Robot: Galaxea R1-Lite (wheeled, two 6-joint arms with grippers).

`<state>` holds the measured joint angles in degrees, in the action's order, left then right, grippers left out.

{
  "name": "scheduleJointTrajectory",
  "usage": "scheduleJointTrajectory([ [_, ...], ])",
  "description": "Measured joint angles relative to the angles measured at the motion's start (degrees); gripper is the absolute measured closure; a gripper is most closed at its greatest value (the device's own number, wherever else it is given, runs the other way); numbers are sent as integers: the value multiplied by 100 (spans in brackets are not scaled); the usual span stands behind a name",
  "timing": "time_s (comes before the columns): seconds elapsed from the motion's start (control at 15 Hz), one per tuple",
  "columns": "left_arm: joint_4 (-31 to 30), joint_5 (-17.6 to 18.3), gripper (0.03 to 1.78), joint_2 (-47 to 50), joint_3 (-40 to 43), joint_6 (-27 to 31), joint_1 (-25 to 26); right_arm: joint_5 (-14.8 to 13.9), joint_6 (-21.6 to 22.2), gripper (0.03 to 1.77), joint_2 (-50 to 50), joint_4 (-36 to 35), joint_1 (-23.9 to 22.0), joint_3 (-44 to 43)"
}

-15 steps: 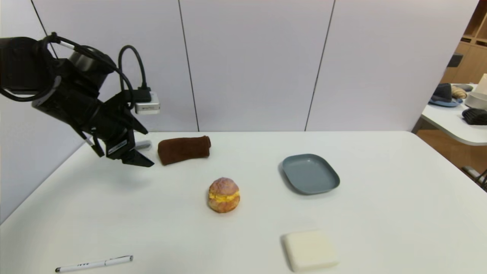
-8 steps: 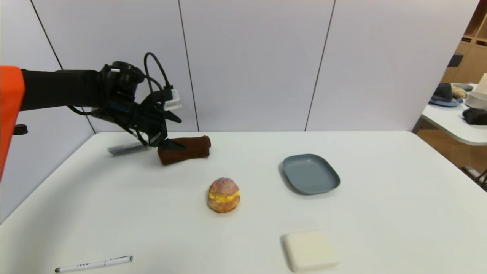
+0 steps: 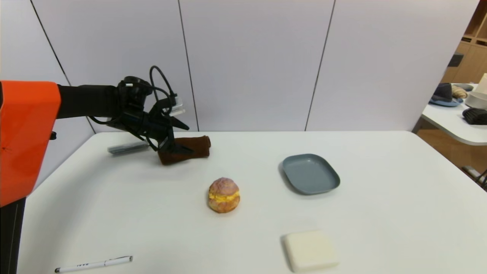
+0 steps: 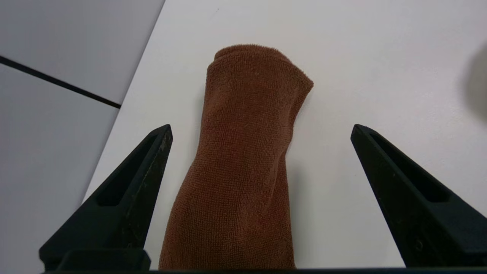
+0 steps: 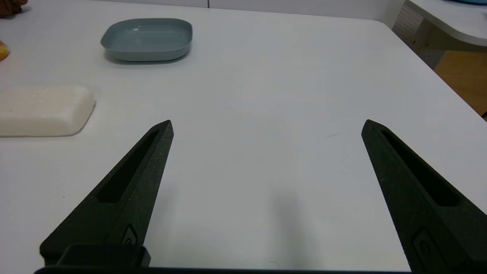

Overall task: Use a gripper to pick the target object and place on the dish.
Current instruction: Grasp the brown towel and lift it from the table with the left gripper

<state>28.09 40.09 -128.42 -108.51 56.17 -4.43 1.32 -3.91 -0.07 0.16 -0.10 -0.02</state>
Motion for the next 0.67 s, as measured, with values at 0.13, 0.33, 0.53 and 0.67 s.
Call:
scheduleJointTrajectory([
  [0.13, 2, 9, 12, -144, -30, -39, 82, -2, 1, 9, 0, 0, 0, 0],
  [0.33, 0, 17, 12, -325, -137, -44, 197, -2, 0, 9, 0, 2, 0, 0],
  [0.53, 5, 22, 12, -490, -180, -37, 254, 0, 0, 9, 0, 2, 0, 0],
  [0.67, 11, 20, 12, -560, -185, -39, 265, -2, 1, 9, 0, 2, 0, 0],
])
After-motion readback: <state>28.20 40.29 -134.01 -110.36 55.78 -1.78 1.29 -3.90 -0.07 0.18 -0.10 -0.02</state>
